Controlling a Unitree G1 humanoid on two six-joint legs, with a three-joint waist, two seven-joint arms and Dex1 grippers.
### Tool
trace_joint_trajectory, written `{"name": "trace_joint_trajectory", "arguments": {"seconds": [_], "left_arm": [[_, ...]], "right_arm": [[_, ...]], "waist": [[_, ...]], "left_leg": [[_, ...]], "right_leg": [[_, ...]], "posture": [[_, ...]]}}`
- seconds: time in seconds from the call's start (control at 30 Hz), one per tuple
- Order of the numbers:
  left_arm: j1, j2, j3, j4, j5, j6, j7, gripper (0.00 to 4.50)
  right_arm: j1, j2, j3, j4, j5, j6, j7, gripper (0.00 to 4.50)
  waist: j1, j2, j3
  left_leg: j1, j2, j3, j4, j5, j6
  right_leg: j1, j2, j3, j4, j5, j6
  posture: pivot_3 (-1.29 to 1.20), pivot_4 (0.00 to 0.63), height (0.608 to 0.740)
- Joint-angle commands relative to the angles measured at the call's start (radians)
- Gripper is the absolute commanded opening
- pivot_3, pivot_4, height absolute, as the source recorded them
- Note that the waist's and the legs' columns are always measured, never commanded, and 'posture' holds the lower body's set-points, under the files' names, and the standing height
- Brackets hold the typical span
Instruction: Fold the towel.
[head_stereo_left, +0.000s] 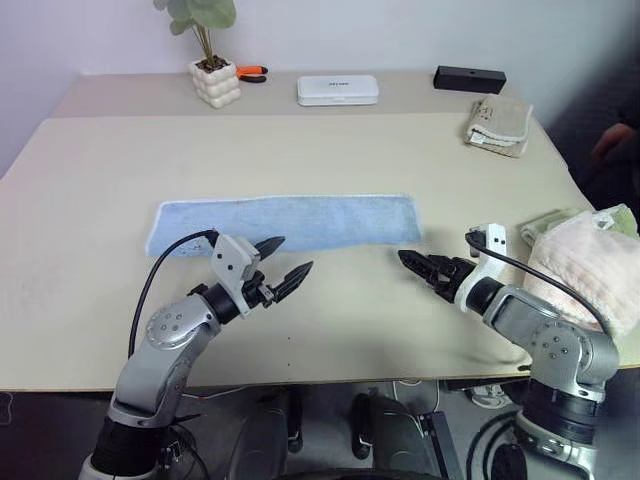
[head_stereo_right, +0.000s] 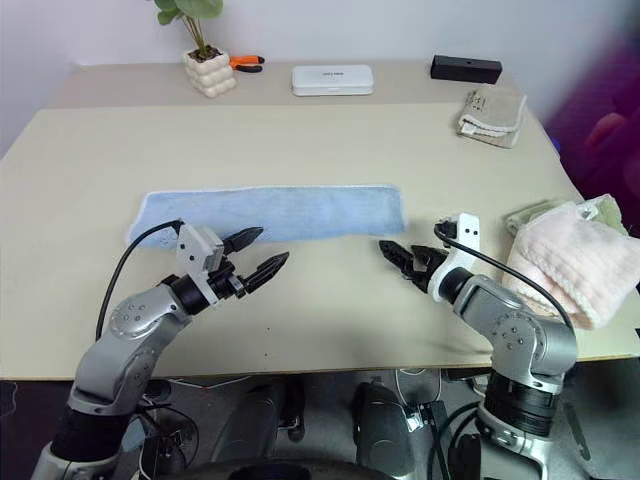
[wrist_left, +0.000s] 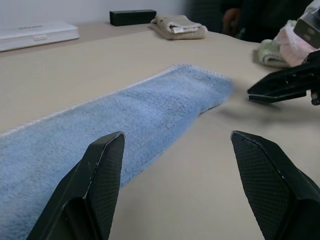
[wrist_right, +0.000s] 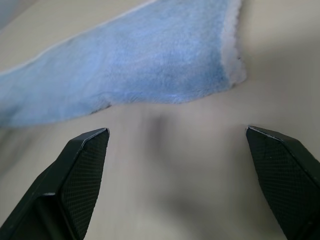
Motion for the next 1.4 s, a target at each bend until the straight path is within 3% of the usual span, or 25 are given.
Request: {"name": "trace_joint_trajectory", "arguments": {"seconds": [0.03,0.23,0.27,0.33,0.57,0.7,0.9,1.03,1.13,1.4], "left_arm": [[-0.011,0.006,0.018,-0.02,0.001,-0.027,-0.011,3.45],[-0.013,0.002,0.036,-0.019,0.004,-0.029,0.008,3.45],[-0.011,0.002,0.037,-0.021,0.005,-0.028,0.011,3.45],[-0.002,0.002,0.039,-0.031,0.005,-0.027,0.016,3.45],[0.045,-0.002,0.075,-0.056,0.001,-0.032,0.042,3.45],[0.04,-0.001,0.094,-0.045,-0.002,-0.038,0.048,3.45],[0.033,0.003,0.107,-0.023,0.001,-0.052,0.042,3.45],[0.018,0.006,0.12,0.021,0.016,-0.077,0.046,3.45],[0.011,0.005,0.124,0.038,0.024,-0.091,0.048,3.45],[0.013,0.005,0.135,0.037,0.029,-0.093,0.057,3.45]], "right_arm": [[-0.071,0.094,-0.038,0.052,-0.005,0.012,-0.143,4.42],[-0.227,0.19,-0.158,0.253,-0.026,-0.055,-0.334,4.42],[-0.245,0.194,-0.166,0.274,-0.021,-0.064,-0.345,4.2],[-0.262,0.185,-0.154,0.296,-0.018,-0.078,-0.347,3.63],[-0.285,0.157,-0.115,0.304,0.011,-0.092,-0.325,0.03],[-0.312,0.097,-0.125,0.303,0.018,-0.112,-0.308,0.03],[-0.337,-0.079,-0.08,0.335,-0.021,-0.158,-0.226,0.03],[-0.322,-0.323,0.15,0.274,-0.118,-0.253,0.017,0.03],[-0.302,-0.409,0.328,0.221,-0.205,-0.36,0.135,0.03],[-0.262,-0.467,0.612,0.137,-0.407,-0.578,0.289,0.03]], "waist": [[-0.004,0.0,-0.001],[-0.013,0.0,-0.014],[-0.014,0.0,-0.016],[-0.015,0.0,-0.018],[-0.025,0.002,-0.018],[-0.021,0.003,-0.018],[-0.021,0.003,-0.018],[-0.022,0.007,-0.016],[-0.027,0.006,-0.016],[-0.013,0.006,-0.016]], "left_leg": [[0.0,0.0,0.0,0.0,0.0,0.0],[0.0,0.001,0.0,0.0,0.0,0.0],[0.0,0.001,0.0,0.0,0.0,0.0],[0.001,0.001,0.0,0.0,0.0,0.0],[0.0,0.001,0.0,-0.001,0.0,0.0],[-0.001,0.001,0.001,-0.001,0.0,0.0],[-0.001,0.001,0.002,-0.001,0.0,0.001],[-0.002,0.001,0.004,-0.002,0.0,0.001],[-0.001,0.002,0.004,-0.002,-0.001,0.002],[-0.002,0.003,0.005,0.0,-0.001,0.001]], "right_leg": [[0.0,0.0,0.0,0.0,0.0,0.0],[0.0,0.003,0.001,0.0,0.0,-0.001],[0.0,0.003,0.001,0.0,0.0,-0.001],[0.001,0.003,0.001,0.0,0.0,-0.001],[-0.001,0.003,0.003,0.0,0.0,-0.001],[-0.002,0.004,0.004,0.0,0.0,-0.001],[-0.002,0.003,0.004,-0.001,0.0,-0.001],[-0.005,0.004,0.007,-0.001,0.0,-0.001],[-0.005,0.004,0.008,-0.001,0.0,-0.001],[-0.005,0.005,0.008,-0.002,0.0,-0.001]], "posture": [[0.0,0.15,0.733],[0.0,0.15,0.733],[0.0,0.15,0.733],[0.0,0.15,0.733],[0.0,0.15,0.733],[0.0,0.15,0.733],[0.0,0.15,0.733],[0.0,0.15,0.733],[0.0,0.15,0.733],[0.0,0.15,0.733]]}}
